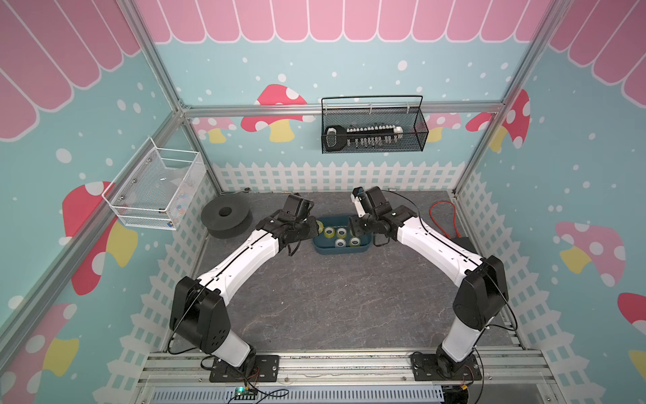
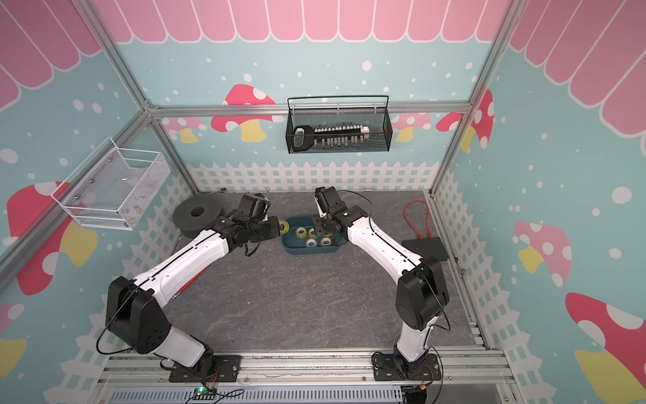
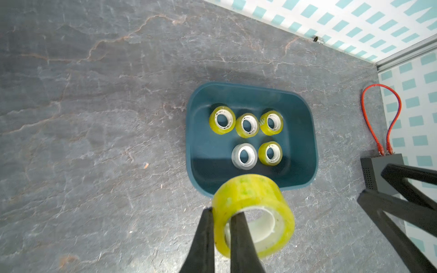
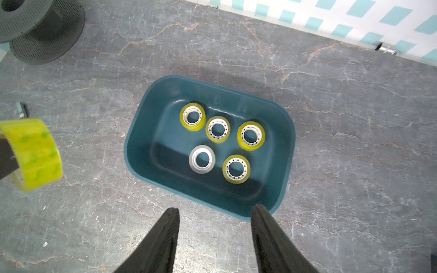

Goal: Put the transparent tape into the storage box
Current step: Place the tape in the storage box.

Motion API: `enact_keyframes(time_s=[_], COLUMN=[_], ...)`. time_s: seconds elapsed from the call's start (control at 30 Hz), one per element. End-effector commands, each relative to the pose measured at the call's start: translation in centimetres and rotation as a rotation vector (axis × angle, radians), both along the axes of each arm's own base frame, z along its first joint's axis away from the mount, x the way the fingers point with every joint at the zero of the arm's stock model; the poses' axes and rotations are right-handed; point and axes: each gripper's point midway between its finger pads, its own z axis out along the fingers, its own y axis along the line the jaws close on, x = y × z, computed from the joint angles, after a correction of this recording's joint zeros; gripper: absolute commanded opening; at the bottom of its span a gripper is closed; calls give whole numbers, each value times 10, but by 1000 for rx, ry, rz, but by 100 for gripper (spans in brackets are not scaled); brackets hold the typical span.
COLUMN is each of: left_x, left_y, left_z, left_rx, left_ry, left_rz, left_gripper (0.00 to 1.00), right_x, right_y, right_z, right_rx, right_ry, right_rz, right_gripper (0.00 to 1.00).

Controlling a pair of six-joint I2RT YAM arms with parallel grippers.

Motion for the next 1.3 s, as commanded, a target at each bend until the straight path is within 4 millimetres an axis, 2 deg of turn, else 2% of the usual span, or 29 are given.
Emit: enact_keyframes(time_s=[0.0, 0.17, 0.37, 0.57, 0.67, 0.7, 0.73, 0.97, 1.27], left_x=[12, 30, 46, 56, 56, 55, 55, 54, 63], left_y=[-3, -11, -23, -30, -30, -29, -28, -30, -43], left_z=[8, 6, -12, -27, -39, -42, -47, -78, -105], left_rx=[56, 95, 130, 159, 188, 198, 209, 249, 267], left_ry=[-21, -21, 29, 61, 90, 97, 104, 154, 183], left_rz=[-40, -77, -127, -161, -182, -187, -192, -231, -268], left_gripper=[10, 16, 16, 16, 16, 16, 16, 16, 16], right_x=[12, 25, 38, 51, 54, 56, 57, 60, 68], right_y=[-7, -24, -42, -47, -49, -50, -50, -53, -60], right_z=[4, 2, -7, -23, -23, -36, -40, -58, -81], right_rx=[6, 19, 24, 32, 35, 24, 23, 30, 26], right_ry=[-1, 7, 28, 65, 70, 96, 106, 151, 190], right_rz=[-6, -43, -85, -99, -104, -108, -110, -123, -135], right_gripper=[56, 56, 56, 56, 56, 56, 56, 56, 56])
